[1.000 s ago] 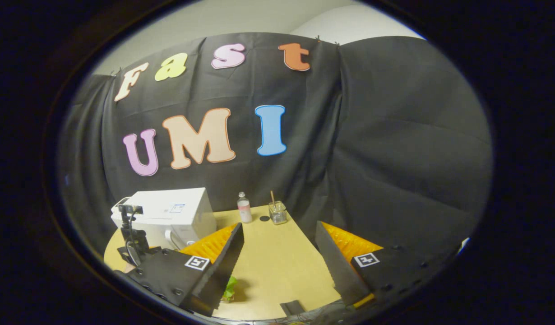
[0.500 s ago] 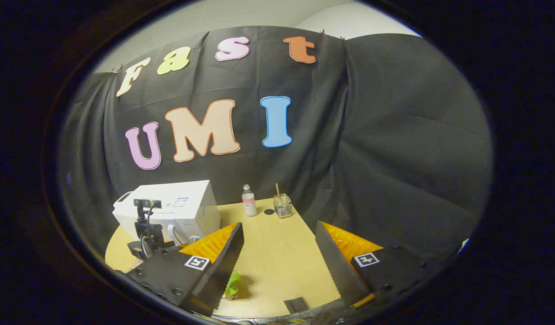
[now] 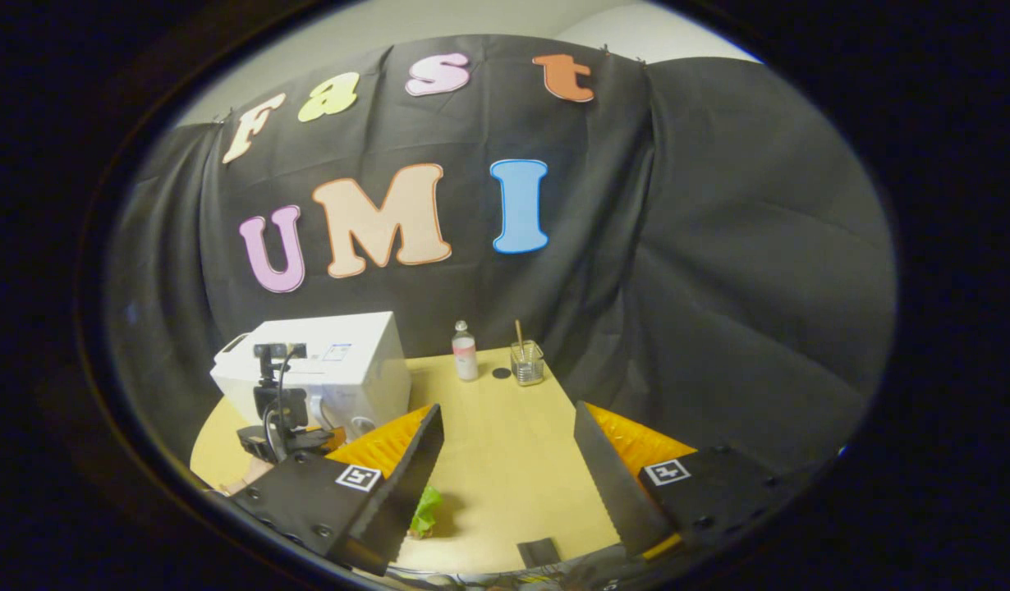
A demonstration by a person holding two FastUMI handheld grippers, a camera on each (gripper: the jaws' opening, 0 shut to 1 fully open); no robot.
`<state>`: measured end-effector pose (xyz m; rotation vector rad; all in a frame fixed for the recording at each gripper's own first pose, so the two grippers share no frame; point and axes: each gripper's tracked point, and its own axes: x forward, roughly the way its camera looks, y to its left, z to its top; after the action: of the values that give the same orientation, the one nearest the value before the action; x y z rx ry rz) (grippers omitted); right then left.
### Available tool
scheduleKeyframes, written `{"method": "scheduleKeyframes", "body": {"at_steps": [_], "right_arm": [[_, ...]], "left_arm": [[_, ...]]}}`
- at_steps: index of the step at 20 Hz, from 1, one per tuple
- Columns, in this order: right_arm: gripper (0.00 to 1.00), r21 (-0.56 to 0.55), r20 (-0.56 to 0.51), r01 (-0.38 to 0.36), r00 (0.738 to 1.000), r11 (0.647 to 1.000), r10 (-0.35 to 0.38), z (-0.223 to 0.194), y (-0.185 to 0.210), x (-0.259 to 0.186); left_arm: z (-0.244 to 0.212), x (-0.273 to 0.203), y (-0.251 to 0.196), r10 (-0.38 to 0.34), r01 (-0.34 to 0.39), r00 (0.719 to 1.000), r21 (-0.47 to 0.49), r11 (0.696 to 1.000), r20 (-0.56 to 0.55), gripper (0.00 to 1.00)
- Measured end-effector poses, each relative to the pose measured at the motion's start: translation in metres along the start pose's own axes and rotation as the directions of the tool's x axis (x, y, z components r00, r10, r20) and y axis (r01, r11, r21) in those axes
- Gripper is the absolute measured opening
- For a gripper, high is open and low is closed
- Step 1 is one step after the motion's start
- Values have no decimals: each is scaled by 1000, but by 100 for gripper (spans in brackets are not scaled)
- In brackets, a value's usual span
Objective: Open the microwave oven with the left hand, put the food in, and close the microwave oven.
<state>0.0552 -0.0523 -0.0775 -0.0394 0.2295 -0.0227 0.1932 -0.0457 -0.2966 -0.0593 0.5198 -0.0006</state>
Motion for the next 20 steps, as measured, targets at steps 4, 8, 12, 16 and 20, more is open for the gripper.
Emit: {"method": "scheduleKeyframes", "body": {"at_steps": [4, 8, 12, 16, 20], "right_arm": [[100, -16, -40, -31, 999, 999, 30, -7, 7, 17], [100, -19, -101, -131, 987, 991, 128, -10, 34, 33], [94, 42, -138, -223, 964, 974, 227, -9, 64, 45], [93, 81, -139, -262, 952, 962, 271, -10, 85, 44], [93, 74, -135, -279, 948, 957, 287, -12, 90, 34]], "left_arm": [[-1, -1, 0, 4, -4, 1000, -5, 1000, -2, 25], [-1, 0, 0, -8, 9, 1000, 10, 1000, -10, 22], [-1, 0, -1, -6, 6, 1000, 3, 1000, -2, 20], [1, 0, -1, 23, -23, 1000, -30, 999, 10, 18], [0, -2, 0, 26, -25, 1000, -44, 999, 12, 18]]}}
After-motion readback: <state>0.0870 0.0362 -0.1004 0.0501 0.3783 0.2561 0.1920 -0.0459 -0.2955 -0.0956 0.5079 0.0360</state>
